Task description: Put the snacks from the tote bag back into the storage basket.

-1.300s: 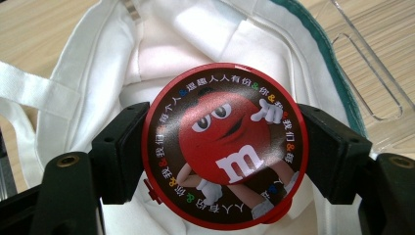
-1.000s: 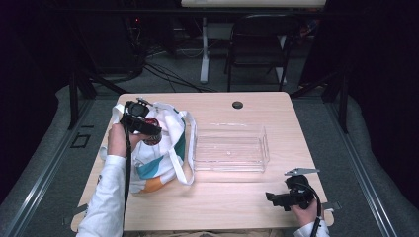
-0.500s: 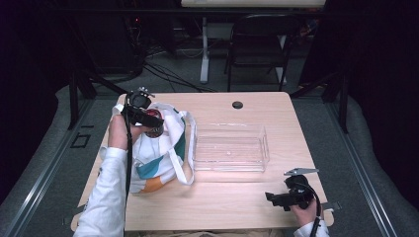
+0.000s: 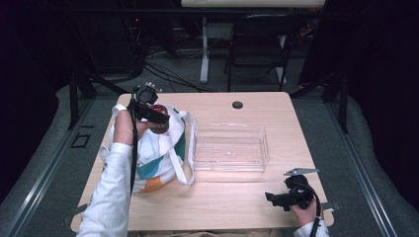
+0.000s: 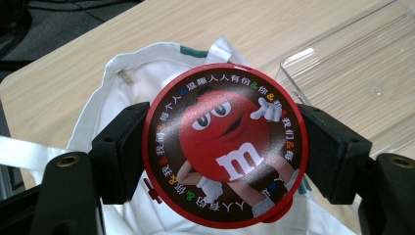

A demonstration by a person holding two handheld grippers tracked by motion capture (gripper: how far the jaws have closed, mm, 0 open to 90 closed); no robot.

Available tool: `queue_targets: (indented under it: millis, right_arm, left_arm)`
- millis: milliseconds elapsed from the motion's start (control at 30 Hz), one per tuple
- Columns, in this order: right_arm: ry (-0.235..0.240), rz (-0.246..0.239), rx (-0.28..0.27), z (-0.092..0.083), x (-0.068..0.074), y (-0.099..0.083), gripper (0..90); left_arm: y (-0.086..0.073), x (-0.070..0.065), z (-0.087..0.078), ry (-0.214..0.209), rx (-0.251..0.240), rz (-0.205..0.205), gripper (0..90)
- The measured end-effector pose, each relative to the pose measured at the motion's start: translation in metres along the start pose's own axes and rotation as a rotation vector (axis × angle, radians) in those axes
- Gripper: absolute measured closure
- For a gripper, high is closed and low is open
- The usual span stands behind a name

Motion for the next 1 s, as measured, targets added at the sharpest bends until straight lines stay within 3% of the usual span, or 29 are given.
queue_targets:
  millis: [633,1000]
  right_arm:
    - [-0.001,0.002,-0.003,0.000,-0.001,-0.001,4.5]
    - [-0.001,0.002,-0.004,-0.001,-0.001,0.000,4.5]
  left_arm:
    - [0.018,-0.022,-0.003,-0.041,-0.033,0.030,26.1]
    - [0.029,-0.043,0.005,-0.077,-0.037,0.061,26.1]
Point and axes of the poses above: each handheld gripper's, and its own axes: z roughly forward along the jaws, y roughly out of its top, x roughly to its left, the point moved 2 cm from there along z, roughly forward along the jaws, and after that the axes turned 6 degrees about -x, right-handed, at the moved point
